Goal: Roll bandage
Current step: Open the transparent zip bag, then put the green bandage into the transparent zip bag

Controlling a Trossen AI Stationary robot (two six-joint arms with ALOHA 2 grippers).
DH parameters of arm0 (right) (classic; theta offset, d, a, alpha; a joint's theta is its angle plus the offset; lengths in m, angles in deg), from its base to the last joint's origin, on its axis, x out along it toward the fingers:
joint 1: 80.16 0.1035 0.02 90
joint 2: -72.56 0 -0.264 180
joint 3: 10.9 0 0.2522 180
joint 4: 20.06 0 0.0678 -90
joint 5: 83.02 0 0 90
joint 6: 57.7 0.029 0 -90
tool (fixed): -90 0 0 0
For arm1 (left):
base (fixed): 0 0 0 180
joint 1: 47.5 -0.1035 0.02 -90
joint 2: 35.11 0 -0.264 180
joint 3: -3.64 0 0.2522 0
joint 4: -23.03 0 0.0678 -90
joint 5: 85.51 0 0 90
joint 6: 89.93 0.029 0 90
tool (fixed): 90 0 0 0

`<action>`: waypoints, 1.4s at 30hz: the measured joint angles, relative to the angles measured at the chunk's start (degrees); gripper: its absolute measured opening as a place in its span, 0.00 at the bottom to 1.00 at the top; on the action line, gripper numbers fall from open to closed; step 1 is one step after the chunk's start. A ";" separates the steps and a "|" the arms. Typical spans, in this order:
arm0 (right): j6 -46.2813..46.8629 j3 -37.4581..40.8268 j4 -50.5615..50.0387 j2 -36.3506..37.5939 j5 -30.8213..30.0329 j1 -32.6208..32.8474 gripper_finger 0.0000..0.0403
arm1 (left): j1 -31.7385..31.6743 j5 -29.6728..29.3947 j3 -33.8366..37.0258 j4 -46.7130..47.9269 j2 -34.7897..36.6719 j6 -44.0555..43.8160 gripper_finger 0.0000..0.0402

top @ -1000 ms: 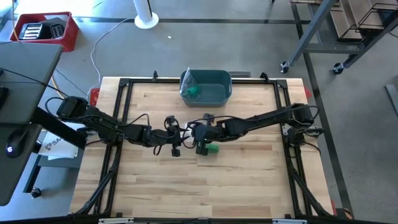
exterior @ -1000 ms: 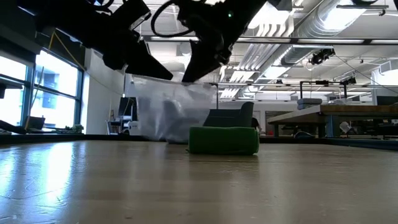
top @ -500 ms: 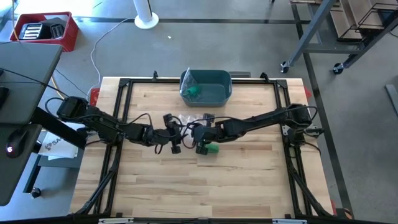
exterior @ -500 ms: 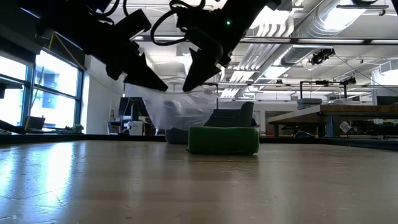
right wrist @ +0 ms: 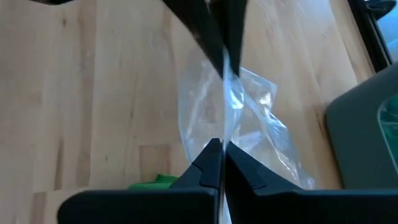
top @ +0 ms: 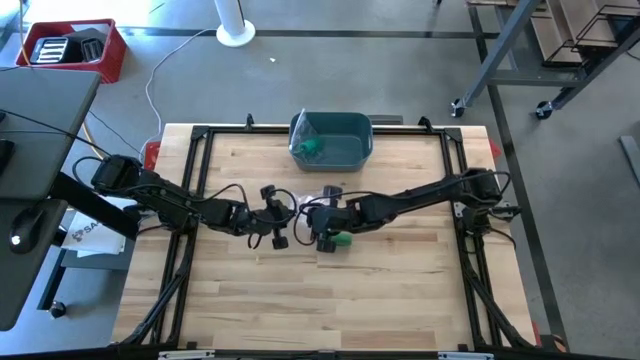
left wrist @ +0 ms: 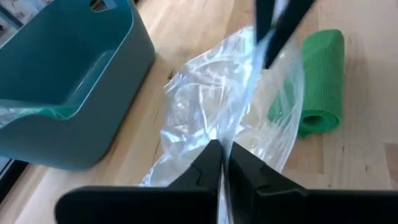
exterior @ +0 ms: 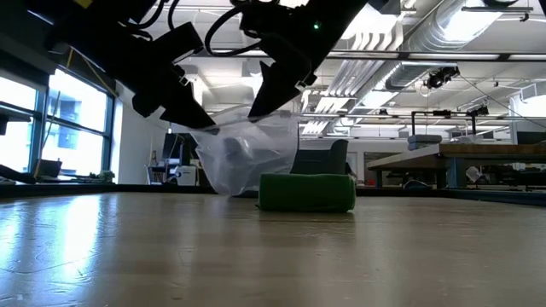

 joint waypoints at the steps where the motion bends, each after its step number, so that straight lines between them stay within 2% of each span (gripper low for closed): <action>1: -0.08 0.00 0.02 0.00 0.01 0.21 0.00 | 0.02 0.02 -0.01 0.09 0.00 -0.46 0.01; 6: -1.64 -0.01 -0.35 0.17 0.38 0.36 0.05 | 0.13 -1.98 0.00 1.93 0.00 -3.93 0.01; 12: -1.32 0.01 -9.44 4.07 1.10 0.29 0.32 | 0.20 -6.93 0.01 9.14 -0.02 -9.26 0.00; 15: -1.36 1.80 -12.70 6.99 6.76 0.31 0.45 | 0.87 -9.50 0.01 11.62 -0.02 -12.26 0.00; 17: -0.77 6.25 -11.73 9.38 9.39 0.74 0.51 | 1.78 -11.27 0.01 12.77 -0.02 -14.15 0.00; 21: 2.70 20.26 -1.06 15.79 10.68 2.65 0.53 | 3.49 -12.00 0.01 13.53 -0.02 -16.26 0.00; 25: 7.05 34.60 18.52 21.41 10.80 4.28 0.54 | 4.54 -11.98 0.01 13.33 -0.02 -16.43 0.00; 30: 6.94 48.38 45.77 21.68 12.53 4.46 0.54 | 4.72 -11.96 0.01 13.44 -0.02 -17.00 0.00; 35: 6.39 51.86 54.58 16.23 10.53 4.48 0.54 | 4.59 -11.12 0.01 13.40 -0.02 -17.97 0.00; 42: 5.97 45.95 53.20 6.51 7.91 4.42 0.54 | 4.59 -9.65 0.01 13.23 -0.02 -18.00 0.00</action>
